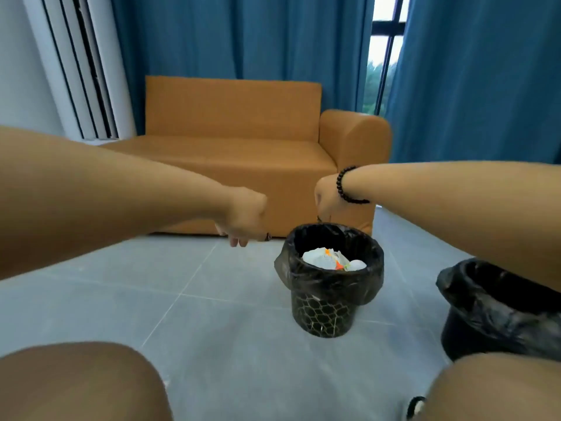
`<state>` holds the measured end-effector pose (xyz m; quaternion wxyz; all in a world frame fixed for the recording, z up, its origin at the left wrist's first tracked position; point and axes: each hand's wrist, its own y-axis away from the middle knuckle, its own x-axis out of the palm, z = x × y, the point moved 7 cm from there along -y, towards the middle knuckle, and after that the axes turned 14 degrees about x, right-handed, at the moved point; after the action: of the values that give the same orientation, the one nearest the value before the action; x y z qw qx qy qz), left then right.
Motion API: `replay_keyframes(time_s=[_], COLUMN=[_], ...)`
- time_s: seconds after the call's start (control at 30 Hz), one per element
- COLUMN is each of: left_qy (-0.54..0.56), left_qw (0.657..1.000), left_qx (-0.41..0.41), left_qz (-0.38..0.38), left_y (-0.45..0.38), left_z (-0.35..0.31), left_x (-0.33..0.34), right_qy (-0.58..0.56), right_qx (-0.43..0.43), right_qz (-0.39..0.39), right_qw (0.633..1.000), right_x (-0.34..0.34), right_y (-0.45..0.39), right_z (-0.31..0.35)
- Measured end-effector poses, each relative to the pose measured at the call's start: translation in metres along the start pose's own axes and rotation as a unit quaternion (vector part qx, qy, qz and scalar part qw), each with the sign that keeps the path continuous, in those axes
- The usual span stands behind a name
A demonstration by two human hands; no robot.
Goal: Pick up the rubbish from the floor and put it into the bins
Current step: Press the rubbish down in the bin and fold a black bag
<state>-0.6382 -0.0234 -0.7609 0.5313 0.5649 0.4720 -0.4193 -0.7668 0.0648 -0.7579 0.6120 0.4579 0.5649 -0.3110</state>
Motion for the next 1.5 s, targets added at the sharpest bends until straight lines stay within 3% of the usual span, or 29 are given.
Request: replay_keyframes(time_s=[0.13,0.3,0.57,0.73,0.83,0.97,1.03,1.17,1.3,1.5], left_qy=[0.044,0.131,0.344,0.385,0.413,0.277,0.236,0.224,0.183,0.164], left_qw=[0.999,0.991,0.937,0.907,0.897,0.958,0.971,0.971,0.971,0.972], left_qx=[0.005,0.004,-0.058,-0.108,-0.105,-0.057,-0.032,-0.054,-0.099,-0.099], left_qz=[0.021,0.039,0.027,0.132,0.115,0.033,0.0,-0.063,-0.114,-0.138], left_y=[-0.072,-0.163,-0.258,-0.281,-0.295,-0.327,-0.336,-0.35,-0.373,-0.428], left_z=[0.036,0.085,0.105,0.099,0.096,0.092,0.09,0.093,0.093,0.057], left_x=[0.041,0.076,0.1,0.138,0.154,0.143,0.144,0.15,0.132,0.111], right_qy=[0.021,0.153,0.147,0.105,0.075,0.033,0.005,-0.124,-0.233,-0.285], right_qx=[-0.026,-0.03,-0.01,0.011,-0.021,-0.06,-0.059,-0.066,-0.109,-0.084], right_qz=[0.011,0.063,0.057,0.057,0.053,-0.023,-0.018,0.045,0.048,0.068], right_qw=[0.999,0.986,0.987,0.993,0.996,0.997,0.998,0.989,0.965,0.952], right_x=[0.025,0.062,0.095,0.121,0.131,0.132,0.135,0.14,0.137,0.134], right_y=[-0.079,-0.171,-0.239,-0.269,-0.277,-0.292,-0.301,-0.329,-0.361,-0.401], right_z=[0.046,0.053,-0.036,-0.083,-0.098,-0.123,-0.134,-0.149,-0.166,-0.221])
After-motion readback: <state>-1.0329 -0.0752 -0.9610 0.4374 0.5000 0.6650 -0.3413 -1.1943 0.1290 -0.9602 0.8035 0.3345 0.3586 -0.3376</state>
